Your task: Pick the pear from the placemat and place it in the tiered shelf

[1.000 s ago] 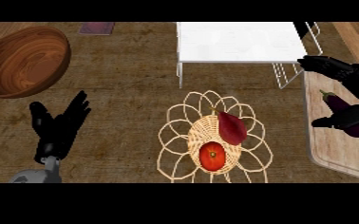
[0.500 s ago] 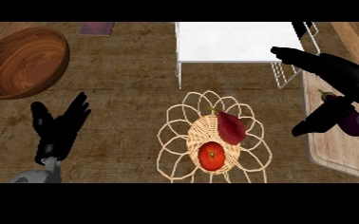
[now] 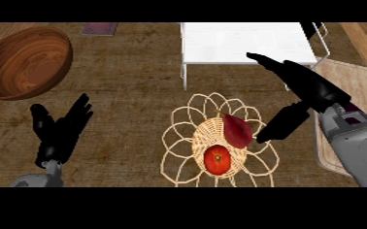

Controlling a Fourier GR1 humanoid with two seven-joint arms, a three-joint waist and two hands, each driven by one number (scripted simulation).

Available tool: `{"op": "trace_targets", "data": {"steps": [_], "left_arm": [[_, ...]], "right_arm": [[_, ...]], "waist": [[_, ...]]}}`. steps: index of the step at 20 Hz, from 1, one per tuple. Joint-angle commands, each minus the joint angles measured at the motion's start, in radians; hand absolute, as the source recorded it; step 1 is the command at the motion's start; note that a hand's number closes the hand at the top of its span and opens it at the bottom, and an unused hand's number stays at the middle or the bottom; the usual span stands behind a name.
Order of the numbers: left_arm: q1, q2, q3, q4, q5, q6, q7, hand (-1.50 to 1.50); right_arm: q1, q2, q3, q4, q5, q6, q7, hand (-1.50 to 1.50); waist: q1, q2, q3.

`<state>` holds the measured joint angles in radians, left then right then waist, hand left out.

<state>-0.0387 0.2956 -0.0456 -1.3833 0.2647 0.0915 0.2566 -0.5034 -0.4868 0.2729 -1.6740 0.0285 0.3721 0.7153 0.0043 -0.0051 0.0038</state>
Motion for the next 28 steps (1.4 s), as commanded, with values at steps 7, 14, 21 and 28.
{"op": "trace_targets", "data": {"steps": [7, 14, 21, 28], "left_arm": [[-0.033, -0.082, -0.036, 0.044, -0.072, 0.049, 0.023, 0.00], [0.018, -0.035, 0.029, 0.009, -0.051, -0.007, 0.034, 0.00], [-0.029, -0.042, 0.055, 0.010, -0.068, -0.026, 0.079, 0.00], [-0.048, -0.069, 0.079, 0.096, -0.076, -0.060, 0.022, 0.00]], "right_arm": [[-0.013, 0.107, 0.104, 0.006, 0.144, 0.054, 0.144, -1.50], [0.075, 0.160, 0.151, -0.037, 0.297, 0.022, 0.182, -1.50], [0.079, 0.248, 0.130, 0.071, 0.415, 0.029, 0.114, -1.50], [0.183, 0.261, 0.156, 0.058, 0.542, -0.012, 0.046, -1.50]], "waist": [[-0.005, 0.005, -0.004], [-0.003, 0.004, -0.004], [-0.002, 0.005, -0.004], [-0.005, 0.006, -0.004]]}}
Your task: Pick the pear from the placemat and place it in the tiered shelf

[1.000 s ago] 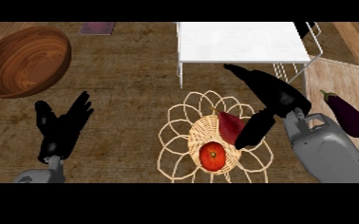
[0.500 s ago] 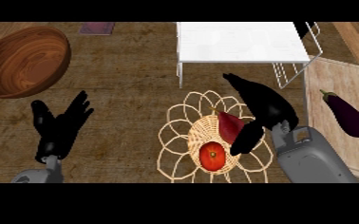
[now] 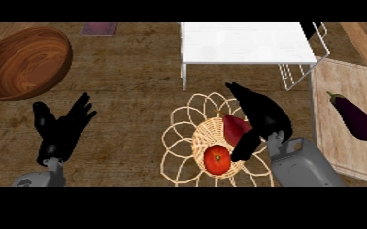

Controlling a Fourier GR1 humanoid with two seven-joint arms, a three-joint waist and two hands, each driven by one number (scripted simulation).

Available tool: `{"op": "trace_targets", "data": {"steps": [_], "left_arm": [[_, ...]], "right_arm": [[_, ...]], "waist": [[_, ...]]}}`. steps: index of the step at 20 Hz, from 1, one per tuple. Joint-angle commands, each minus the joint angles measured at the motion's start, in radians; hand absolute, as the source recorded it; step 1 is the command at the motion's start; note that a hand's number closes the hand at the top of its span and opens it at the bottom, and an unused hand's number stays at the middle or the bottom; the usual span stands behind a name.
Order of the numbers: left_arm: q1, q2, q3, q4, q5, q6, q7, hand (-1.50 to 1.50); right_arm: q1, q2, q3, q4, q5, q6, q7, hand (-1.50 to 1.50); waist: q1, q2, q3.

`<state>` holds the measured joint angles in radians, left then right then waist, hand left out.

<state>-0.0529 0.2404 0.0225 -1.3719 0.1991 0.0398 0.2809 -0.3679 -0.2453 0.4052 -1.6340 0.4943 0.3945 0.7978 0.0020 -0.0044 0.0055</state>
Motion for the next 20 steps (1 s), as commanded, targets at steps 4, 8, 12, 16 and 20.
{"op": "trace_targets", "data": {"steps": [4, 8, 12, 16, 20], "left_arm": [[-0.041, -0.029, 0.011, 0.085, -0.020, -0.011, 0.003, 0.00], [0.011, -0.033, 0.021, 0.095, -0.038, -0.022, -0.060, 0.00], [0.018, -0.028, 0.023, -0.025, -0.042, -0.008, 0.040, 0.00], [0.023, -0.038, 0.023, -0.028, -0.046, -0.025, 0.039, 0.00], [-0.020, -0.044, 0.051, 0.073, -0.054, -0.038, -0.010, 0.00]], "right_arm": [[-0.021, 0.009, -0.043, 0.089, 0.099, 0.001, -0.071, -1.50], [0.021, 0.048, -0.001, 0.051, 0.178, -0.033, -0.043, -1.50], [0.000, 0.064, -0.056, 0.161, 0.212, -0.070, -0.168, -1.50], [-0.038, 0.108, -0.081, 0.340, 0.248, -0.142, -0.294, -1.50], [0.006, 0.140, -0.068, 0.301, 0.290, -0.167, -0.295, -1.50]], "waist": [[-0.002, 0.005, -0.006], [-0.004, 0.004, -0.006], [0.000, 0.004, -0.005], [0.003, 0.005, -0.005], [-0.001, 0.005, -0.006]]}}
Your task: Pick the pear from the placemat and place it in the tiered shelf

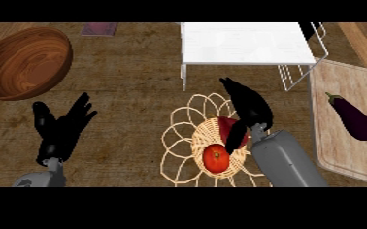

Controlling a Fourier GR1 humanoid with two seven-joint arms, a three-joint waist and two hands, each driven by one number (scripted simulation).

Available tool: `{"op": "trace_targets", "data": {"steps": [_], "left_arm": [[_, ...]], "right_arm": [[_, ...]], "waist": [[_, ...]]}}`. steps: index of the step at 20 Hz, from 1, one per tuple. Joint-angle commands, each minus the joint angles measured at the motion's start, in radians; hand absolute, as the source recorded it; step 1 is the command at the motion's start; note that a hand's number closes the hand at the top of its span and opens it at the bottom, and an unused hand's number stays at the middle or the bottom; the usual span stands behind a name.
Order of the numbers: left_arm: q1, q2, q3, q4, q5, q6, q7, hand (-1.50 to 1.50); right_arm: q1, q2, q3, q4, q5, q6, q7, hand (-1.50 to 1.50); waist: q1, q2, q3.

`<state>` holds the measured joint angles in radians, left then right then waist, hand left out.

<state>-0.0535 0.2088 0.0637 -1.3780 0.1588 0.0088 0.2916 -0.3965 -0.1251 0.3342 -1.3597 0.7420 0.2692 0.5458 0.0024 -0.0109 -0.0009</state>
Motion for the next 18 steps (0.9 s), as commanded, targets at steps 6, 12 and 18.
{"op": "trace_targets", "data": {"steps": [6, 12, 18], "left_arm": [[0.004, -0.021, -0.006, 0.043, -0.010, -0.020, -0.027, 0.00], [0.019, -0.026, 0.005, -0.019, -0.009, 0.000, 0.041, 0.00], [-0.024, 0.001, 0.042, 0.055, -0.006, -0.035, -0.002, 0.00]], "right_arm": [[-0.030, -0.011, 0.129, 0.111, 0.058, 0.130, -0.145, 1.50], [0.075, 0.036, 0.104, 0.057, 0.054, 0.049, -0.222, 1.50], [0.110, 0.116, 0.117, -0.095, 0.090, 0.029, -0.126, 1.50]], "waist": [[0.007, 0.014, 0.001], [0.000, 0.011, 0.001], [-0.006, 0.010, 0.001]]}}
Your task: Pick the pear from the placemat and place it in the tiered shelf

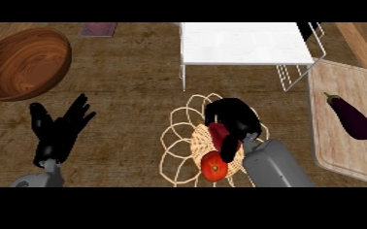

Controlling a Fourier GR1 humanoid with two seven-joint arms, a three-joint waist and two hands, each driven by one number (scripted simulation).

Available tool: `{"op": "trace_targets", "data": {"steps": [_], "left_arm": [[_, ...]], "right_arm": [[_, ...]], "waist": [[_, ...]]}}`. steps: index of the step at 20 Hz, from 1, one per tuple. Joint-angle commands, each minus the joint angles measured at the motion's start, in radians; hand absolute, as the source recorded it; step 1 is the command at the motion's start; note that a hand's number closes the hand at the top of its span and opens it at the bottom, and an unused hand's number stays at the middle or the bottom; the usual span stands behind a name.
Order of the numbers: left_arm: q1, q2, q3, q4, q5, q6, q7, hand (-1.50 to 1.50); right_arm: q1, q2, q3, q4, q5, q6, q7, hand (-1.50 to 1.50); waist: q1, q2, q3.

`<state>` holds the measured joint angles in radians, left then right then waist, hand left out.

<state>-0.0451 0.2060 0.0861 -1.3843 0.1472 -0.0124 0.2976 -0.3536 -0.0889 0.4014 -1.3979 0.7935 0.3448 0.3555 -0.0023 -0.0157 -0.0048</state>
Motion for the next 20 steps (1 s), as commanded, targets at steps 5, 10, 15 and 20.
{"op": "trace_targets", "data": {"steps": [5, 10, 15, 20], "left_arm": [[-0.005, 0.003, 0.016, 0.062, 0.004, -0.030, -0.019, 0.00], [0.060, -0.025, -0.018, 0.011, -0.027, -0.007, -0.035, 0.00], [-0.025, -0.008, 0.014, 0.034, -0.006, 0.005, 0.025, 0.00], [0.042, -0.026, -0.010, -0.008, -0.032, 0.016, 0.002, 0.00]], "right_arm": [[-0.080, 0.086, 0.122, -0.037, -0.122, -0.197, 0.303, 1.50], [-0.106, 0.088, 0.211, -0.293, -0.077, -0.312, 0.445, 1.50], [-0.228, 0.089, 0.191, -0.531, 0.041, -0.233, 0.682, 1.50], [-0.440, 0.089, 0.029, -0.641, 0.008, -0.040, 0.872, 1.50]], "waist": [[0.013, 0.017, 0.005], [0.008, 0.011, 0.004], [-0.012, 0.008, 0.004], [-0.002, 0.008, 0.004]]}}
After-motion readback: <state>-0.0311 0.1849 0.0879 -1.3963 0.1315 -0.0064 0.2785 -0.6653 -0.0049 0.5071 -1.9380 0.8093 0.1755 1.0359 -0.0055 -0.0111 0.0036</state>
